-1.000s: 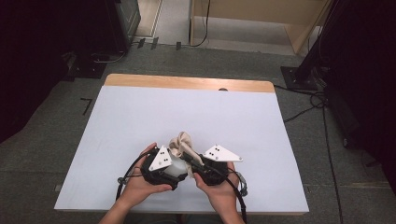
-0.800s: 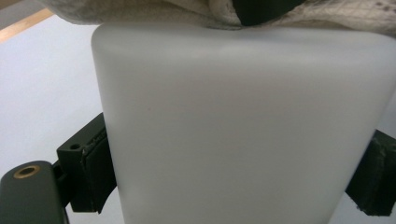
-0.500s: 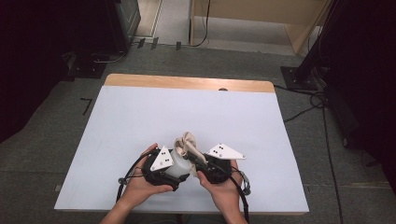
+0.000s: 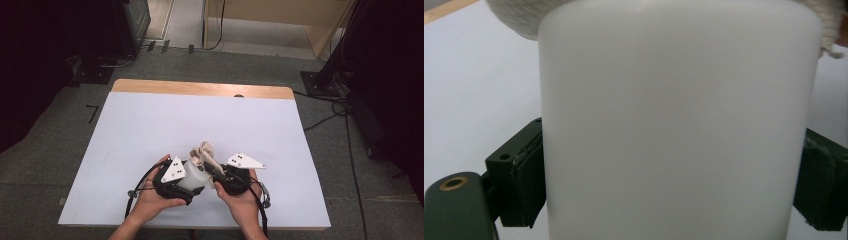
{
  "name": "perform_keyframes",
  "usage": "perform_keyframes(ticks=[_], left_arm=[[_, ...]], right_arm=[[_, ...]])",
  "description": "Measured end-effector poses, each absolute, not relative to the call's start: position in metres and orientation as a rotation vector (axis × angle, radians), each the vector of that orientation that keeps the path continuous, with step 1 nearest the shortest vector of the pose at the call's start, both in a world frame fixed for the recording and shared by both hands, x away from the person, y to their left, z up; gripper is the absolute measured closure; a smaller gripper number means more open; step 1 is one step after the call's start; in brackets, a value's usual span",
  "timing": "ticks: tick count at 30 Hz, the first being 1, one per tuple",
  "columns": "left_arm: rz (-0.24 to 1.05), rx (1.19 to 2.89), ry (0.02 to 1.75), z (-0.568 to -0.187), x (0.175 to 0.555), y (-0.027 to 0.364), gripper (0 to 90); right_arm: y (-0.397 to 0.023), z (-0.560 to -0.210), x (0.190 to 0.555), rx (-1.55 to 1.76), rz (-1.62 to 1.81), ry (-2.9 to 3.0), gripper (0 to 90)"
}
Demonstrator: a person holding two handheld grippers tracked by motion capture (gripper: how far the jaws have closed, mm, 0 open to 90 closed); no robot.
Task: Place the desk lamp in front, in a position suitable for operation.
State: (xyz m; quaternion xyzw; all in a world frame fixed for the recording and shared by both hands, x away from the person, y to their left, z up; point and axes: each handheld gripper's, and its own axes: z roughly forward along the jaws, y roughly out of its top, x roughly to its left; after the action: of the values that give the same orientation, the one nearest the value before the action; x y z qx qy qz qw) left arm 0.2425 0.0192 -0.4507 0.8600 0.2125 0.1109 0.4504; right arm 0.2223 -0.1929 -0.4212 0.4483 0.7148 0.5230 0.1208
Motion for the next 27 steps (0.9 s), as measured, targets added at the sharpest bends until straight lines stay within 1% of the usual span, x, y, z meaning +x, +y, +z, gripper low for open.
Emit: perform_keyframes(ticks=[9,12,15,18,23,25,27], left_arm=[[0.277,2.13,0.51,-0.451,0.243,0.018,8.7],[0.255,2.133,0.495,-0.451,0.246,0.018,8.7],[0.236,2.124,0.481,-0.453,0.248,0.02,8.7],[0.232,2.118,0.481,-0.453,0.249,0.02,8.7],[0.223,2.113,0.484,-0.454,0.25,0.021,8.7],[0.219,2.111,0.489,-0.454,0.25,0.021,8.6],[0.22,2.112,0.485,-0.454,0.25,0.022,8.7]], right_arm=[[-0.18,-0.401,0.21,1.251,1.693,2.111,78.3],[-0.182,-0.405,0.213,1.271,1.709,2.101,78.2],[-0.19,-0.416,0.22,1.335,1.685,2.078,77.9],[-0.198,-0.425,0.226,1.392,1.725,2.069,73.8],[-0.201,-0.424,0.229,1.38,1.807,2.082,60.7],[-0.202,-0.422,0.228,1.36,1.836,2.088,59.8],[-0.203,-0.421,0.227,1.338,1.849,2.083,62.8]])
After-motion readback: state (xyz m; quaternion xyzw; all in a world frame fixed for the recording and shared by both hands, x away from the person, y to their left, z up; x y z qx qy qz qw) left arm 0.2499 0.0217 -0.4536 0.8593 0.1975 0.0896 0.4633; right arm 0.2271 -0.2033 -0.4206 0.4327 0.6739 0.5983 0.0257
